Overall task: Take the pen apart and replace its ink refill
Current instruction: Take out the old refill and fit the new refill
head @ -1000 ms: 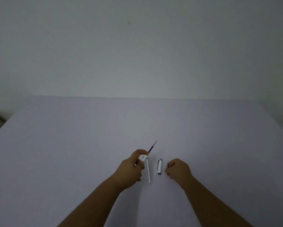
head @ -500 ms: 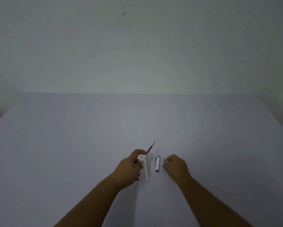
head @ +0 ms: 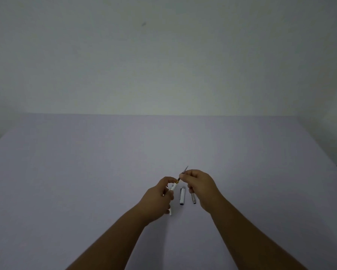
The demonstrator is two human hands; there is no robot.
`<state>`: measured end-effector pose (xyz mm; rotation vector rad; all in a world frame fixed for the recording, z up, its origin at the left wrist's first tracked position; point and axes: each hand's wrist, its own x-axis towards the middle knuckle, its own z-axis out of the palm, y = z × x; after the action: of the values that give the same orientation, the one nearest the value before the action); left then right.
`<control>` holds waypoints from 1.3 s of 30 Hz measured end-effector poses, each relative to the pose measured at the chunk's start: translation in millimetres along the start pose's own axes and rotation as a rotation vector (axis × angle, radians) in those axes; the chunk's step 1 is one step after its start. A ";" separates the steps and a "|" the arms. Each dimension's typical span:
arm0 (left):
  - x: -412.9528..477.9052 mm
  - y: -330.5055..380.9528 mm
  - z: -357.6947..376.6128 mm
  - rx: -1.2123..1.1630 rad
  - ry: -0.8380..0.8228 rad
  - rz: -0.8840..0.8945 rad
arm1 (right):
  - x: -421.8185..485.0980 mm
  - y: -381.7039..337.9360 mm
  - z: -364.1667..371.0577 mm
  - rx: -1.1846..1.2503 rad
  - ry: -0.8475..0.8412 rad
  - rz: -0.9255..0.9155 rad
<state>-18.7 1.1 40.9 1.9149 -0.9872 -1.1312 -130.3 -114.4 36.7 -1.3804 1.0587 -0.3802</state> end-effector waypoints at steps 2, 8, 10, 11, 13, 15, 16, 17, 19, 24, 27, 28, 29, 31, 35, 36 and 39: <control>0.3 1.5 0.9 -0.010 -0.003 -0.004 | 5.4 -3.1 -2.3 0.108 0.050 0.005; 0.1 -6.2 -0.3 -0.015 0.037 -0.045 | 29.6 6.0 -41.7 0.061 0.294 0.054; 1.4 -9.4 -0.4 -0.005 0.045 -0.067 | 28.2 22.6 -49.3 -0.386 0.221 0.059; 2.1 -10.8 -0.4 0.001 0.043 -0.079 | 27.5 31.4 -49.4 -0.550 0.175 0.068; 3.4 -13.3 -0.7 0.025 0.041 -0.091 | 24.9 44.4 -45.8 -0.698 0.134 0.069; 4.4 -15.2 -1.6 0.059 0.045 -0.093 | 23.1 50.4 -41.4 -0.714 0.139 0.070; 4.5 -16.2 -2.2 0.070 0.045 -0.094 | 22.5 52.6 -39.5 -0.714 0.147 0.072; 4.5 -17.1 -2.7 0.075 0.046 -0.095 | 21.8 54.9 -38.0 -0.716 0.154 0.074; 4.3 -18.7 -3.9 0.073 0.049 -0.099 | 20.2 57.4 -35.3 -0.721 0.171 0.071; 2.9 -19.2 -7.4 0.058 0.057 -0.100 | 18.6 60.9 -33.0 -0.677 0.228 0.064; 2.6 -19.0 -10.1 0.056 0.060 -0.095 | 16.8 60.8 -32.7 -0.676 0.232 0.066; 2.6 -18.8 -10.7 0.057 0.059 -0.094 | 16.6 60.8 -32.6 -0.675 0.229 0.063; 2.5 -18.7 -11.2 0.059 0.059 -0.093 | 16.3 60.7 -32.6 -0.672 0.228 0.060; 2.4 -18.5 -11.6 0.062 0.061 -0.090 | 15.5 60.4 -33.2 -0.665 0.232 0.057; 0.4 -18.6 -14.1 0.056 0.073 -0.081 | 14.1 59.4 -33.8 -0.674 0.232 0.046; -0.2 -18.6 -14.9 0.054 0.074 -0.082 | 13.8 59.1 -34.1 -0.674 0.231 0.049; -4.3 -18.8 -18.6 0.052 0.084 -0.080 | 11.7 56.5 -32.3 -0.681 0.229 0.062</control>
<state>1.6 17.1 33.6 2.0423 -0.9092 -1.0703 -169.2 -130.5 -14.4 -1.9276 1.4991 -0.1291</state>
